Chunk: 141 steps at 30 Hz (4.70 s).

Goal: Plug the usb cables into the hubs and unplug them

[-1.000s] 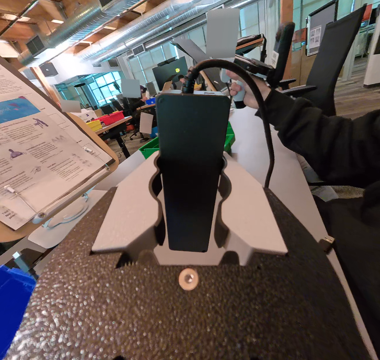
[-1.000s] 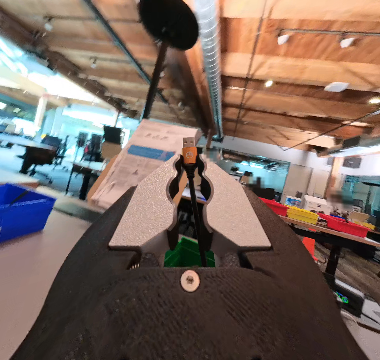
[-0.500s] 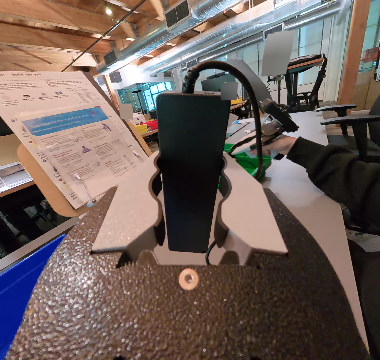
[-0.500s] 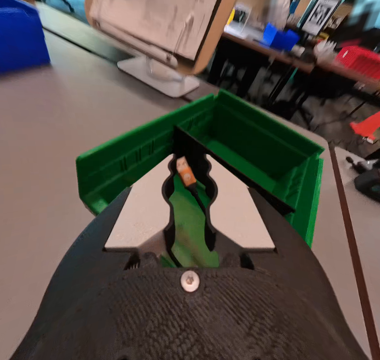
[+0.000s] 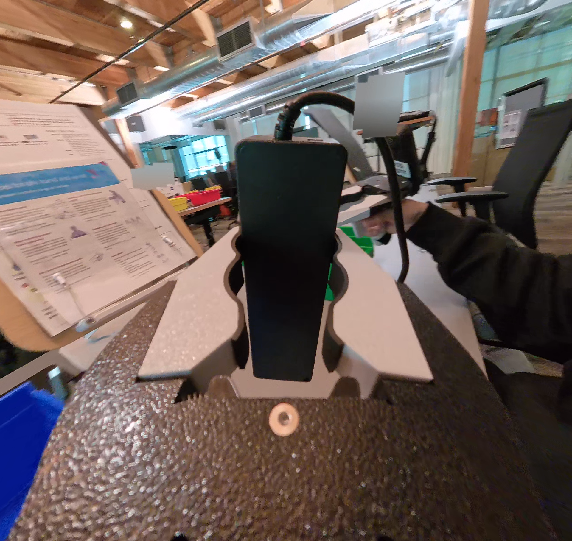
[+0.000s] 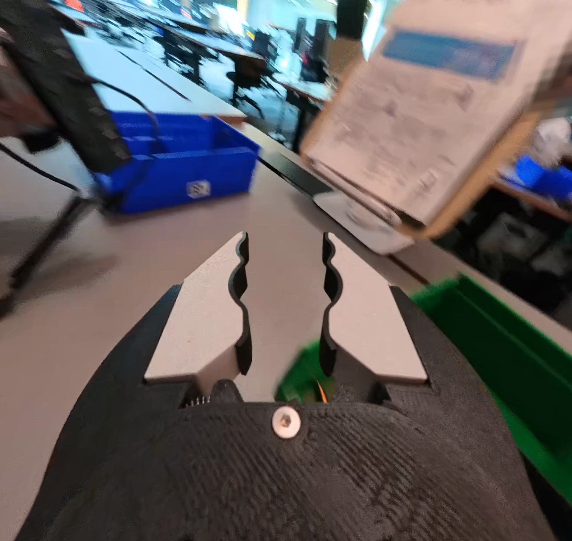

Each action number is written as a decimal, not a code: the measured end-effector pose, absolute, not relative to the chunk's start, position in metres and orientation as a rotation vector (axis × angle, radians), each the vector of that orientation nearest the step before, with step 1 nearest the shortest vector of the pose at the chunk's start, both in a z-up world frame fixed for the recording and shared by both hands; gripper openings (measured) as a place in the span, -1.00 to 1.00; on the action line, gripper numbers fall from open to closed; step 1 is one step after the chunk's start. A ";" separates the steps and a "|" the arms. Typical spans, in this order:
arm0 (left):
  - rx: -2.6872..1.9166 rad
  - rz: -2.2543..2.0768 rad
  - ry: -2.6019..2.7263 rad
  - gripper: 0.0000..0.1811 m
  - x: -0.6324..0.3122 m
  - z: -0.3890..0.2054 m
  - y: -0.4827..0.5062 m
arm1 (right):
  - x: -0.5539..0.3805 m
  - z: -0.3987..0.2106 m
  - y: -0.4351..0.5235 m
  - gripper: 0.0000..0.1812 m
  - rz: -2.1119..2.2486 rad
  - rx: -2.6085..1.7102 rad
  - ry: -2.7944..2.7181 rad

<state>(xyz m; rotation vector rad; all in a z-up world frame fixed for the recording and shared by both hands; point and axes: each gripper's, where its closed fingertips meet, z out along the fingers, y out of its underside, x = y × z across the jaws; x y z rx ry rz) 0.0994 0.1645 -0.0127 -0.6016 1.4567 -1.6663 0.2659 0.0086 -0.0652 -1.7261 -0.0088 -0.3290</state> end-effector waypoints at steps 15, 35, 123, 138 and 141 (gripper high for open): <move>-0.246 -1.773 1.816 -0.42 0.078 -0.051 0.093 | 0.084 -0.080 0.116 -0.76 0.107 -1.627 -0.525; -0.249 -1.648 1.787 -0.40 0.086 -0.056 0.083 | 0.096 -0.071 0.099 -0.86 0.013 -1.659 -0.577; -0.415 -1.725 1.797 -0.39 0.119 -0.094 0.082 | 0.109 -0.091 0.109 -0.85 0.132 -1.723 -0.482; -0.421 -1.706 1.823 -0.40 0.119 -0.087 0.069 | 0.110 -0.081 0.094 -0.85 0.055 -1.776 -0.525; -0.526 -1.662 1.736 -0.40 0.127 -0.083 0.099 | 0.137 -0.072 0.087 -0.85 -0.071 -1.773 -0.423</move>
